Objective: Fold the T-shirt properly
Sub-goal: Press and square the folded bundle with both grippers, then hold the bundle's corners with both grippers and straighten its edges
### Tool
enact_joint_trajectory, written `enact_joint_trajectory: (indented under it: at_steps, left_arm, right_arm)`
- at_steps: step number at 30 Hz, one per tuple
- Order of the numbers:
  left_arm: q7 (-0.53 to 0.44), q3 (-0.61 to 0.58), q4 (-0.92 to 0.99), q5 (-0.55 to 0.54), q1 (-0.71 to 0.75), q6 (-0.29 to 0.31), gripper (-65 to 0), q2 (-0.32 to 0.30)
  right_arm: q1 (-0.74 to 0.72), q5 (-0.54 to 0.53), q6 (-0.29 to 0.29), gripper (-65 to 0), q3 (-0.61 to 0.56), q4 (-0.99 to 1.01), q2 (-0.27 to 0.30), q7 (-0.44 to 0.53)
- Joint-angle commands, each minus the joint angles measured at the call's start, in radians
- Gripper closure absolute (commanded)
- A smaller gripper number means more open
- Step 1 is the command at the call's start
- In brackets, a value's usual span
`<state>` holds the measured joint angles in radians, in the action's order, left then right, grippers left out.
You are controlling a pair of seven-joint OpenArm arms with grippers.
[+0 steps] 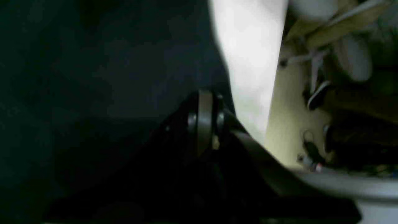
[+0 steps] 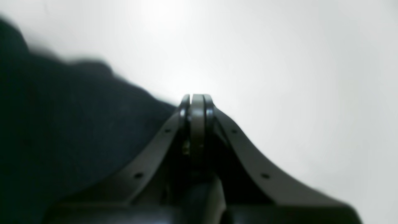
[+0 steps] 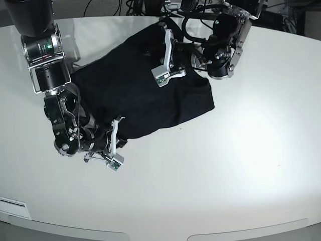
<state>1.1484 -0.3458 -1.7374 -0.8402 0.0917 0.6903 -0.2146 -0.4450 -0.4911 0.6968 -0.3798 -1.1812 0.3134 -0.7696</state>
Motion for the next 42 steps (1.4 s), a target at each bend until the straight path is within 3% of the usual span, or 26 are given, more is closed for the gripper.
enact_joint_trajectory:
  at_steps: [1, 6, 11, 15, 18, 24, 28, 31, 35, 38, 42]
  left_arm:
    - [-0.008, 0.000, -0.014, 0.009, -0.009, 0.008, 0.0, -0.028]
    - [-0.077, 0.000, 0.000, 0.092, -0.007, 0.008, 0.0, -0.164]
    - [-0.233, 0.000, 0.055, 0.202, -0.043, 0.008, 0.0, -0.288]
    - [-0.329, 0.000, 0.138, 0.259, -0.110, 0.008, 0.0, -0.318]
    - [-0.427, -0.001, 0.225, 0.311, -0.174, 0.008, 0.0, -0.317]
    - [-0.723, -0.001, 0.430, 0.461, -0.312, 0.008, 0.0, -0.315]
    - [-0.909, -0.001, 0.560, 0.578, -0.408, 0.008, 0.0, -0.278]
    - [-0.922, -0.001, 0.632, 0.597, -0.473, 0.005, 0.0, -0.228]
    - [-0.935, -0.001, 0.683, 0.597, -0.537, -0.052, 0.0, -0.151]
    - [-0.909, -0.001, 0.684, 0.597, -0.571, -0.037, 0.0, -0.102]
    - [-0.826, 0.006, 0.656, 0.554, -0.617, 0.008, 0.0, -0.102]
  right_arm:
    - [-0.016, -0.027, 0.001, 0.0, 0.005, -0.005, 0.026, 0.003]
    - [0.063, -0.175, 0.001, 0.0, 0.006, -0.077, 0.150, -0.005]
    - [0.161, -0.273, -0.010, 0.0, 0.008, -0.262, 0.249, -0.050]
    - [0.271, -0.278, -0.097, 0.0, 0.022, -0.436, 0.280, -0.062]
    - [0.378, -0.256, -0.131, 0.0, 0.058, -0.533, 0.278, -0.062]
    - [0.597, -0.212, -0.154, 0.0, 0.193, -0.638, 0.203, -0.061]
    - [0.724, -0.211, -0.127, 0.0, 0.298, -0.709, 0.140, -0.061]
    - [0.808, -0.212, -0.129, 0.0, 0.354, -0.769, 0.080, -0.061]
    - [0.888, -0.211, -0.117, 0.0, 0.380, -0.838, -0.013, -0.041]
    - [0.902, -0.182, -0.076, 0.0, 0.380, -0.866, -0.059, -0.036]
    - [0.875, -0.135, -0.089, 0.0, 0.410, -0.915, -0.069, -0.034]
